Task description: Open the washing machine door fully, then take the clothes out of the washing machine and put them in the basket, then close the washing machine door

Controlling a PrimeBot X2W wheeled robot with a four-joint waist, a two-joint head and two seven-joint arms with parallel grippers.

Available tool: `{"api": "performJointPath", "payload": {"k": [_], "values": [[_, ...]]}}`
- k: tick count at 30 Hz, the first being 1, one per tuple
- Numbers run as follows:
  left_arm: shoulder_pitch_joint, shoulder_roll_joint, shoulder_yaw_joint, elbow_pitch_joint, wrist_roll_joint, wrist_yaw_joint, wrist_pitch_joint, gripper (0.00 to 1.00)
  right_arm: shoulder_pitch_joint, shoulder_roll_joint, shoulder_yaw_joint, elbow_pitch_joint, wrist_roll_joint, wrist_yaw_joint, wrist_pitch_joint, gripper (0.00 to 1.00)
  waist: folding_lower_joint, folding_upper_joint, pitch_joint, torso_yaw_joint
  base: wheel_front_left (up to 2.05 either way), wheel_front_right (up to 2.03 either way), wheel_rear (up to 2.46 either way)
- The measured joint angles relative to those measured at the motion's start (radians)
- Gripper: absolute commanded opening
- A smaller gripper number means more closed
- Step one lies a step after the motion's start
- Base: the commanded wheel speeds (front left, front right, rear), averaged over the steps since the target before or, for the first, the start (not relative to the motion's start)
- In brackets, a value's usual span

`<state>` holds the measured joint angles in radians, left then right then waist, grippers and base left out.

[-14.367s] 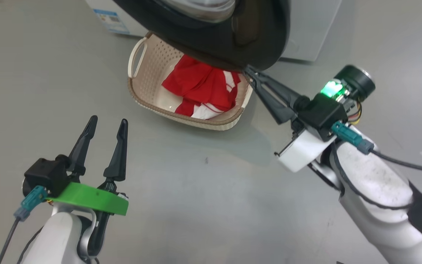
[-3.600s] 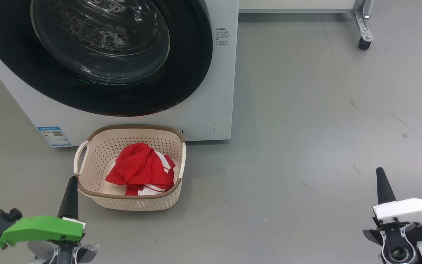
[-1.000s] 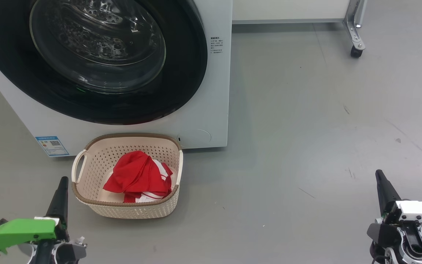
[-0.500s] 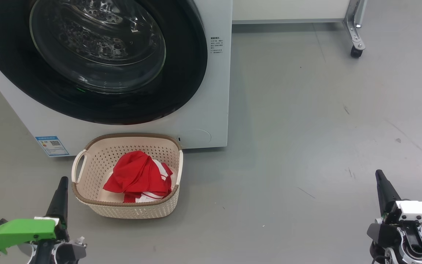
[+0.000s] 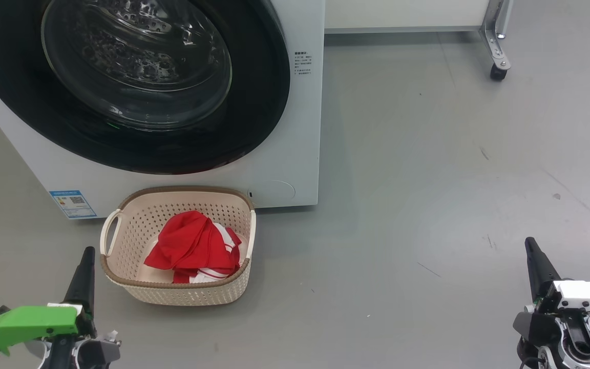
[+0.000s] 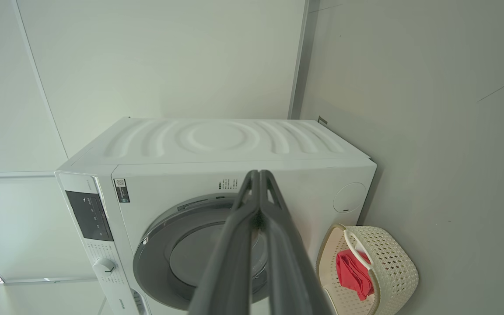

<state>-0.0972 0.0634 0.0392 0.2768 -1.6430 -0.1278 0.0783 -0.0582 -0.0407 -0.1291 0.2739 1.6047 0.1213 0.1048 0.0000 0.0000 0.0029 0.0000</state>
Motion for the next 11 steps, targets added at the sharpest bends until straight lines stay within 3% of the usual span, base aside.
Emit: {"api": "performJointPath", "payload": {"k": [11], "values": [[0.0,-0.002,0.001,0.0,0.0,0.0,0.0,0.0,0.0,0.0,0.0,0.0,0.0,0.0,0.0,0.0,0.0,0.0,0.0,0.0,0.0,0.0,0.0]]}}
